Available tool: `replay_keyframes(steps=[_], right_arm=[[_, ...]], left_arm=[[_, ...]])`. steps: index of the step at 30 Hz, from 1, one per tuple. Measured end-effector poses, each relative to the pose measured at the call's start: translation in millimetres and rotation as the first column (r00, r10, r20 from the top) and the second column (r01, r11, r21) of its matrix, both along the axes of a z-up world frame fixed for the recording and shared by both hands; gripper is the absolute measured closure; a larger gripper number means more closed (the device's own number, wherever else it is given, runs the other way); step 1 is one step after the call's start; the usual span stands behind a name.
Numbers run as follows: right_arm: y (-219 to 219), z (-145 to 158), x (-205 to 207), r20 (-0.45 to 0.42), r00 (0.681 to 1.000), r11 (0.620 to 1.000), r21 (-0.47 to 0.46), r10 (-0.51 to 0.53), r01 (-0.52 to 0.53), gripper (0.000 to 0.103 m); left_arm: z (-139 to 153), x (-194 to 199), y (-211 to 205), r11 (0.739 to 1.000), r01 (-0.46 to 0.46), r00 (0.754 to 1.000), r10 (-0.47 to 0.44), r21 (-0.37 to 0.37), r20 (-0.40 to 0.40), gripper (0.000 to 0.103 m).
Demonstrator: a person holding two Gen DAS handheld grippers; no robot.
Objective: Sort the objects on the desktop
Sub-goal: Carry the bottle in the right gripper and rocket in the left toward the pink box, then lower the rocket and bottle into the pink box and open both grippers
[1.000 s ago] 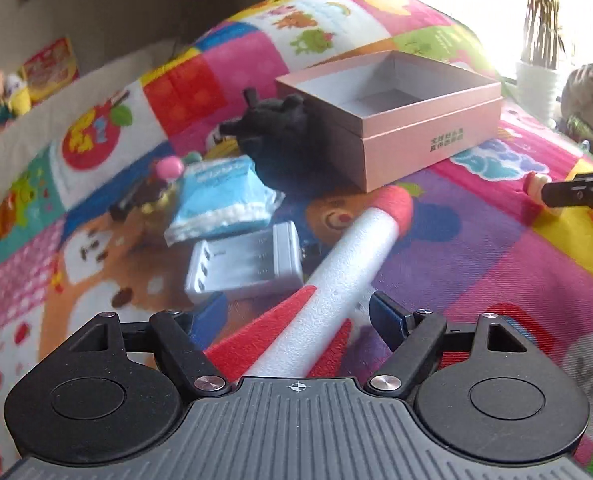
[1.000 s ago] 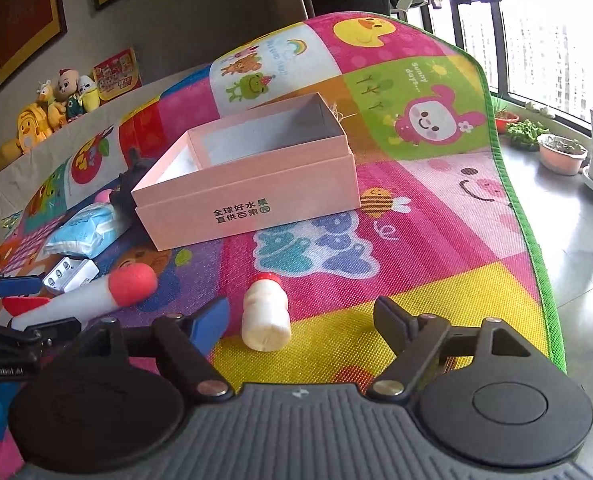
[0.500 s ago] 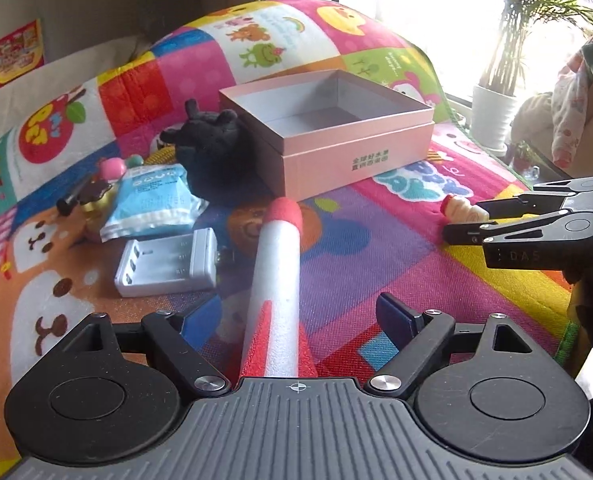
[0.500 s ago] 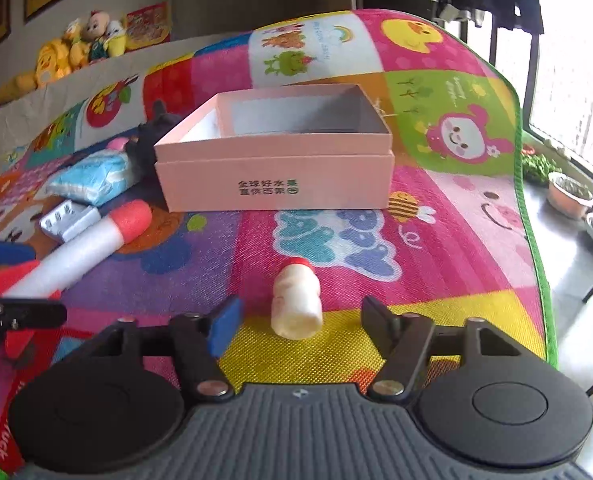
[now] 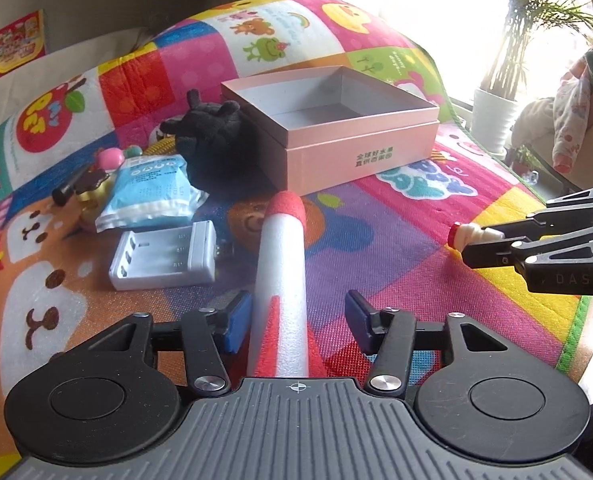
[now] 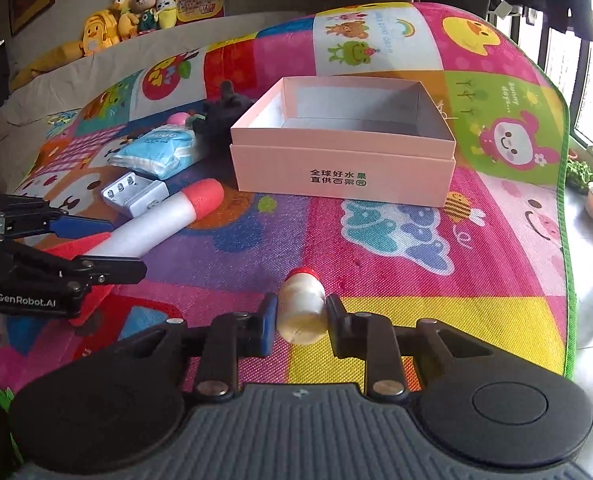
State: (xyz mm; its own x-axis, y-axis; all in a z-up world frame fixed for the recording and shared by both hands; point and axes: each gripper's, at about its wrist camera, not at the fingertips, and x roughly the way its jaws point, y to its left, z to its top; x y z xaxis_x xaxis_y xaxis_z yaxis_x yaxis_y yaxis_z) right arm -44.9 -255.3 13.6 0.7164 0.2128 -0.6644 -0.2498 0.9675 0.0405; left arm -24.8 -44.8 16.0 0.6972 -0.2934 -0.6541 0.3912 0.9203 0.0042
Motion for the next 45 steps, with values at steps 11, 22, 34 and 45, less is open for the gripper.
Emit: replay_keyframes(steps=[11,22,34,45], right_arm=[[2.0,-8.4,-1.3,-0.006,1.000,1.000,-0.016,-0.014,0.014,0.078],[2.5,9.4,-20.7,0.010,0.999,0.998,-0.046,0.044,-0.043,0.078],[-43.5,136.2,-12.9,0.308,0.951,0.998,0.052,-0.034,0.018,0.078],[-57.6,130.5,168.4,0.143,0.973,0.973,0.172,-0.179,0.154,0.077]], left_arm=[[-9.6,19.6,-16.7,0.999,-0.009,1.000,0.008,0.052,0.015,0.051],[24.4,-23.8,-7.7,0.996,0.055,0.996,-0.060,0.075,0.066,0.071],[137.9,38.0,-33.5,0.992,0.114,0.966,-0.101,-0.045,0.238,0.071],[117.0,180.3,-32.5,0.961,0.002,0.995,0.026,-0.275,0.099,0.015]])
